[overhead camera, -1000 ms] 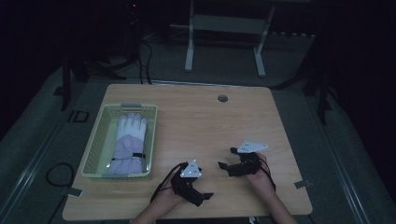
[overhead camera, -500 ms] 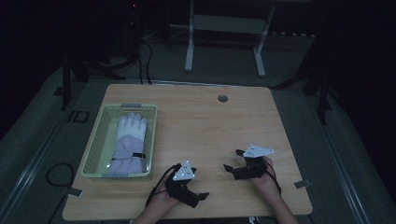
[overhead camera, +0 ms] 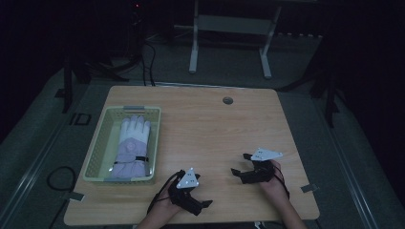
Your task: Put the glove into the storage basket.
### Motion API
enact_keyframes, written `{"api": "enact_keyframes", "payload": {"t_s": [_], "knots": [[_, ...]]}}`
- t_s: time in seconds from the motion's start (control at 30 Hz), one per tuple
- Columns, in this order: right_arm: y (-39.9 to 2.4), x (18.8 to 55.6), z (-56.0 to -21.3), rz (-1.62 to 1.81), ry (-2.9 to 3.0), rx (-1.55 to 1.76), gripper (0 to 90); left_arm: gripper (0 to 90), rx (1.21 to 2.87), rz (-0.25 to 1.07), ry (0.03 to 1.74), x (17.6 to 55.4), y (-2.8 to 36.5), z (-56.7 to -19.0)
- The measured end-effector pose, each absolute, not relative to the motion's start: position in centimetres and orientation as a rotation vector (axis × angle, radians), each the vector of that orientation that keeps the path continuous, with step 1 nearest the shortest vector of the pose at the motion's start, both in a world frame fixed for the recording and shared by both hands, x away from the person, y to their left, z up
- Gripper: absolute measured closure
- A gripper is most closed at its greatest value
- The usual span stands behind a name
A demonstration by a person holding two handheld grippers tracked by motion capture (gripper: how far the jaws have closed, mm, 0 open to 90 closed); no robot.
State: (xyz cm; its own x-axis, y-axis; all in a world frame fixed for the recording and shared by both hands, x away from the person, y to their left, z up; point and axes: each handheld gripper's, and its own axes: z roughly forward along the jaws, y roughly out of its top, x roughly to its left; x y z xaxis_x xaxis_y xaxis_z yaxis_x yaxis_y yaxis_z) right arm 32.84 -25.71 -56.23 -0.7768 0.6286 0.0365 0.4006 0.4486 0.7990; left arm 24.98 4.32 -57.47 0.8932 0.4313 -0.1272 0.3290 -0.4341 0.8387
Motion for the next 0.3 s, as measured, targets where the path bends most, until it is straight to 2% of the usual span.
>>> {"api": "enact_keyframes", "payload": {"t_s": [0.3], "knots": [[-25.73,32.88,-56.24,1.229,2.435,0.891,14.7,1.5,2.050,0.120,0.564,25.17,4.51,-57.49]]}}
